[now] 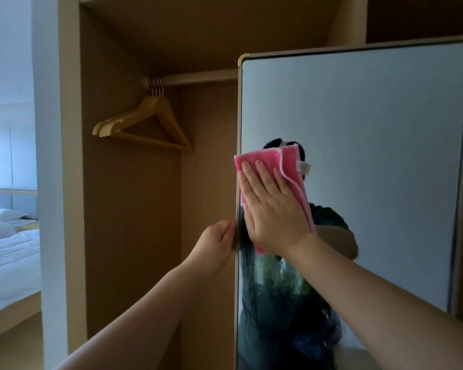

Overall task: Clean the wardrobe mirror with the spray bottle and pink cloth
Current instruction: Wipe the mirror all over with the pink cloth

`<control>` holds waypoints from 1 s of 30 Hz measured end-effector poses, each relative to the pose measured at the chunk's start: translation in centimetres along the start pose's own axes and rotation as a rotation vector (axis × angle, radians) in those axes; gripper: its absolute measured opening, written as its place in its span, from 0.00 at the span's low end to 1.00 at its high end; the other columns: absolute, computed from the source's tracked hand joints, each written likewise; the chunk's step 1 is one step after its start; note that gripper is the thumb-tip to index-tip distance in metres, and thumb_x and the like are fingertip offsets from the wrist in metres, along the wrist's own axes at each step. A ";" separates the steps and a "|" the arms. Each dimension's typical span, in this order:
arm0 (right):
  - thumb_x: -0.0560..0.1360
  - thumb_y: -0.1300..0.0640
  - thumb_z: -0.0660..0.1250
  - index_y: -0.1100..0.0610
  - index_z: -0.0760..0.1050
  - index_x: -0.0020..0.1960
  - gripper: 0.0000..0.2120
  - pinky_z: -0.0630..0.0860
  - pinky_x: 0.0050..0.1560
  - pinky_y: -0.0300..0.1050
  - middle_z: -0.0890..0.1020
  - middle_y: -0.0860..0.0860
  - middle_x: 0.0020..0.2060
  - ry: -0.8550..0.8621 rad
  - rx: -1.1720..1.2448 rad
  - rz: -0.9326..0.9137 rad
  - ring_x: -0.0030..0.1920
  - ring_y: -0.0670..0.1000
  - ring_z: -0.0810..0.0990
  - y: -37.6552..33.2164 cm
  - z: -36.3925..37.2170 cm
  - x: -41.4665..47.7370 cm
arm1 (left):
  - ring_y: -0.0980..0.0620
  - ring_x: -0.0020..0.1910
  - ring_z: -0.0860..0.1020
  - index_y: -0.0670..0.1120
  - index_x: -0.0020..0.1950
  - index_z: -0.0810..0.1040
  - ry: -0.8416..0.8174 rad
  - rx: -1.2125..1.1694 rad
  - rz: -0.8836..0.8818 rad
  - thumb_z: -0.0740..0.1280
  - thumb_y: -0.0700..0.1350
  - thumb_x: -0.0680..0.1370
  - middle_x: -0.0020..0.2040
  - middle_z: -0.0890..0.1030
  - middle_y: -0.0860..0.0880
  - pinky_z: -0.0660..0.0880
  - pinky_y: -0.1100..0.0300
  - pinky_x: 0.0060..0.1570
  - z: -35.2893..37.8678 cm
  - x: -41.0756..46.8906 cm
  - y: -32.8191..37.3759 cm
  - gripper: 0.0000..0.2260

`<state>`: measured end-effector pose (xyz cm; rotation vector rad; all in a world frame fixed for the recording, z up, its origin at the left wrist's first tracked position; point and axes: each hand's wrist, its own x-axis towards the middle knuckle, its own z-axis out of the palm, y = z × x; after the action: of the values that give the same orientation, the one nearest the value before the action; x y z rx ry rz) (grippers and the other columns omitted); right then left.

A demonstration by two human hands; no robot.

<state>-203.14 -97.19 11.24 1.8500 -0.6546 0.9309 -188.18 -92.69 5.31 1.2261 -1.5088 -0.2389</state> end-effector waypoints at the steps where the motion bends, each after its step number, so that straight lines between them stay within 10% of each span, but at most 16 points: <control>1: 0.81 0.51 0.44 0.62 0.52 0.78 0.28 0.44 0.77 0.57 0.53 0.59 0.78 -0.004 0.007 -0.010 0.78 0.58 0.47 0.0 0.0 -0.2 | 0.38 0.41 0.79 0.44 0.44 0.78 -0.019 0.015 -0.022 0.57 0.49 0.83 0.40 0.81 0.41 0.80 0.46 0.44 0.2 -0.5 -0.5 0.15; 4: 0.81 0.51 0.47 0.62 0.53 0.78 0.28 0.46 0.77 0.57 0.55 0.59 0.77 0.013 0.034 -0.024 0.78 0.58 0.49 0.2 -0.1 -0.4 | 0.36 0.46 0.79 0.39 0.50 0.78 -0.031 -0.009 -0.057 0.57 0.49 0.83 0.46 0.81 0.36 0.78 0.41 0.49 0.6 -1.3 -1.8 0.16; 13: 0.81 0.51 0.46 0.61 0.60 0.76 0.26 0.47 0.77 0.56 0.62 0.59 0.75 0.030 0.051 -0.039 0.76 0.59 0.58 1.3 -0.9 -0.4 | 0.59 0.41 0.82 0.70 0.52 0.75 -0.089 -0.139 -0.066 0.56 0.51 0.82 0.41 0.83 0.60 0.78 0.64 0.41 1.2 -2.9 -2.1 0.14; 30: 0.82 0.47 0.42 0.60 0.55 0.77 0.28 0.45 0.76 0.60 0.58 0.60 0.77 0.016 -0.059 0.033 0.77 0.61 0.53 0.0 0.3 -0.5 | 0.60 0.46 0.82 0.62 0.52 0.76 -0.179 -0.061 -0.205 0.58 0.46 0.83 0.47 0.84 0.59 0.77 0.69 0.42 2.5 -7.9 -6.7 0.11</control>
<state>-203.34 -97.44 10.70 1.7834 -0.6979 0.9373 -187.85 -90.60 -5.17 1.3396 -1.5159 -0.5391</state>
